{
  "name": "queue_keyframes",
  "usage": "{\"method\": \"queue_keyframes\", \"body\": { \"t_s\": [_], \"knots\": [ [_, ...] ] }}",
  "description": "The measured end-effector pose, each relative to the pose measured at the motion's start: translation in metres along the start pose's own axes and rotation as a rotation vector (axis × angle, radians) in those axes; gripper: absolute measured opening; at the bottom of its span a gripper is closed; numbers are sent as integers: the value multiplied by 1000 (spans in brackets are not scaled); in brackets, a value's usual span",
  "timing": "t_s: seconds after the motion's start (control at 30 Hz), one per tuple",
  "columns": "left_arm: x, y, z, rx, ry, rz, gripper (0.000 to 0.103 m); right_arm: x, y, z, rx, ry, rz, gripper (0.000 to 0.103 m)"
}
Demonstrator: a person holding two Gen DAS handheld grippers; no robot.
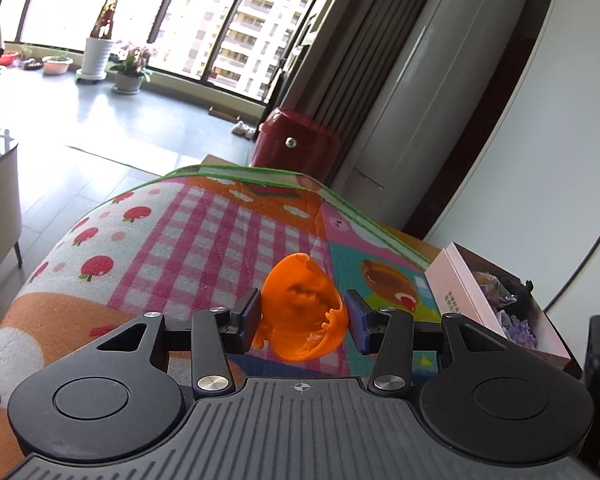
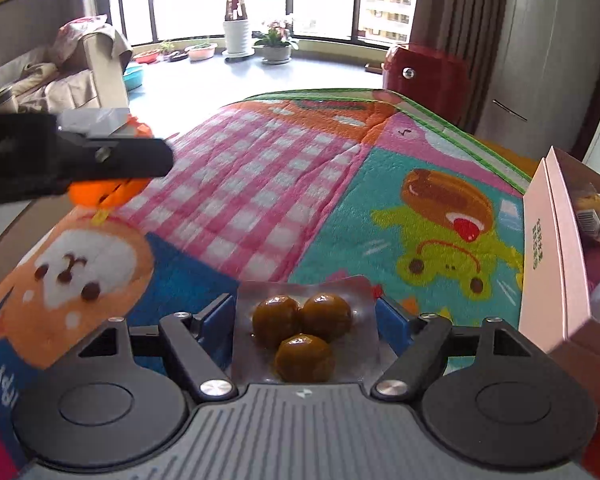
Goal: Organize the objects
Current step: 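Move the right gripper to the brown-ball blister pack and grasp it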
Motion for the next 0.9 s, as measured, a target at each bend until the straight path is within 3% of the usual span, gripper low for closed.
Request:
{"method": "queue_keyframes", "body": {
  "t_s": [0.17,0.23,0.33,0.5,0.6,0.67,0.7,0.8,0.9],
  "knots": [
    [-5,-12,7,38,-36,-7,50,-5,-33,-38,1,50,-144,78],
    [-9,-18,11,59,-55,-2,50,-7,-44,-51,-20,30,-218,86],
    [-11,-25,14,77,-74,9,50,-21,-58,-62,-41,-56,-253,90],
    [-7,-29,14,76,-68,-7,50,-55,-70,-62,-50,-266,-147,91],
    [-6,-29,12,71,-59,-12,50,-81,-79,-65,3,-161,46,92],
    [-7,-29,9,65,-56,-5,50,-91,-88,-67,25,-64,166,103],
    [-6,-29,8,61,-53,-2,50,-93,-92,-67,26,-27,210,103],
    [-4,-29,10,62,-46,-6,50,-85,-96,-65,-24,-36,246,103],
    [-1,-32,12,72,-48,-14,50,-70,-87,-57,-21,-62,221,103]
  ]
}}
Point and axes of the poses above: each gripper's, at about its wrist camera, not at the fingertips, and z roughly the way its jaws point, x to its left, y to its top, the point moved 2 cm from there along z, roughly the way its jaws point, and after that the axes turned 11 degrees about -y, right-handed, at the moved point
